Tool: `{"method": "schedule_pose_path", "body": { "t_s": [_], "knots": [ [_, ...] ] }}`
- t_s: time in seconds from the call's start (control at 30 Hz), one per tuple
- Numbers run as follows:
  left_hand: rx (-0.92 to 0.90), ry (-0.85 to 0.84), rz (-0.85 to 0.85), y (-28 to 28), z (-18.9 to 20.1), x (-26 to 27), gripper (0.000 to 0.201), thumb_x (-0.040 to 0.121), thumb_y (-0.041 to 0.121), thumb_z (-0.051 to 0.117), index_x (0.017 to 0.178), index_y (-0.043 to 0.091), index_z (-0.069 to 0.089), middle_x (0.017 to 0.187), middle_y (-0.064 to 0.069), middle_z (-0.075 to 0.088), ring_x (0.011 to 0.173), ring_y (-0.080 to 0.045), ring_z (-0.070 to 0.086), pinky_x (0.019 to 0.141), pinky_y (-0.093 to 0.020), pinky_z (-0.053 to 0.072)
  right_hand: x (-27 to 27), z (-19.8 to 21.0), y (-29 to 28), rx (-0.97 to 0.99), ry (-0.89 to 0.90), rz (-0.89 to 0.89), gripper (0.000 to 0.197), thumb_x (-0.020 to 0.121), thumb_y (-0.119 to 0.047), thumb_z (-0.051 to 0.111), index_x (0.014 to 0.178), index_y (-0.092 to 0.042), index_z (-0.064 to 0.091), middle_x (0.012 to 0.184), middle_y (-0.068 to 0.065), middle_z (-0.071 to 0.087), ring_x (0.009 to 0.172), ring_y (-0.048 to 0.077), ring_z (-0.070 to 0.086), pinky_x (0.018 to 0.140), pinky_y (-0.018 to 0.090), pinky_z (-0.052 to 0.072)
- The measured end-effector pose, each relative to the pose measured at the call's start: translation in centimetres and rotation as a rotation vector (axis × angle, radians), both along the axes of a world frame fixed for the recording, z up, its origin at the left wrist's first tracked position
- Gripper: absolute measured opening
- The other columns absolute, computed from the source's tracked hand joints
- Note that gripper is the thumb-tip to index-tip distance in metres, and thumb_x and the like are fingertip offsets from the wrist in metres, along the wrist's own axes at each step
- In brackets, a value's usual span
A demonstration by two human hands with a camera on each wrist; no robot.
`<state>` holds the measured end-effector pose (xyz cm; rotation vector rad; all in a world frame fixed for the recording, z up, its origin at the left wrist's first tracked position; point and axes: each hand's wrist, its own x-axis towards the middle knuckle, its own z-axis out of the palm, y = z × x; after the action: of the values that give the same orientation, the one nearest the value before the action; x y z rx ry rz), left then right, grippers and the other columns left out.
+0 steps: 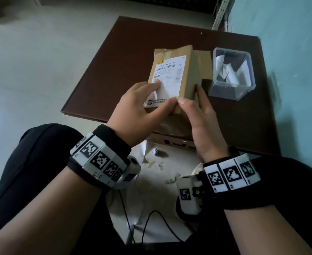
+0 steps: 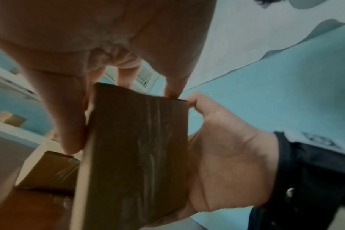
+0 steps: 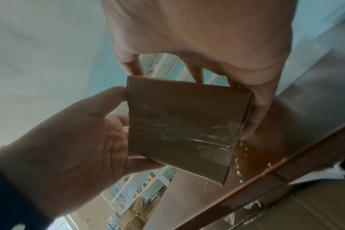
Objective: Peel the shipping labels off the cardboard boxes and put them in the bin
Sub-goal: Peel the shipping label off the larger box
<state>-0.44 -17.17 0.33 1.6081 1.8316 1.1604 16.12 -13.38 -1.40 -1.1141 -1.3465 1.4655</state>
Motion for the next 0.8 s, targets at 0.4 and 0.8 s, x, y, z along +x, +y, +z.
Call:
{"method": "schedule_pose_path", "body": {
  "t_s": [0.4, 0.8],
  "knots": [
    [0.072, -0.083, -0.085, 0.6, -1.3, 1.4, 0.018, 0.096, 0.028, 0.071, 0.113, 0.023, 0.076, 0.130, 0.015, 0.061, 0.121, 0.029, 0.040, 0.123, -0.034, 0.031, -0.6, -1.4, 0.3, -0.120, 0.035, -0.009, 0.056, 0.095, -0.041, 0.055, 0.150, -0.034, 0.055, 0.134, -0.005, 0.072, 0.123, 0.017, 0.070, 0.102, 0.054, 0.059],
    [0.092, -0.175, -0.009, -0.1, -1.4, 1.6, 0.007, 0.092, 0.020, 0.076, 0.093, 0.013, 0.078, 0.134, -0.005, 0.067, 0.137, -0.007, 0.050, 0.116, -0.029, 0.040, -0.9, -1.8, 0.5, -0.105, -0.022, -0.057, 0.056, 0.094, -0.048, 0.058, 0.149, -0.038, 0.059, 0.129, -0.009, 0.073, 0.118, 0.012, 0.071, 0.100, 0.051, 0.060]
  ]
}}
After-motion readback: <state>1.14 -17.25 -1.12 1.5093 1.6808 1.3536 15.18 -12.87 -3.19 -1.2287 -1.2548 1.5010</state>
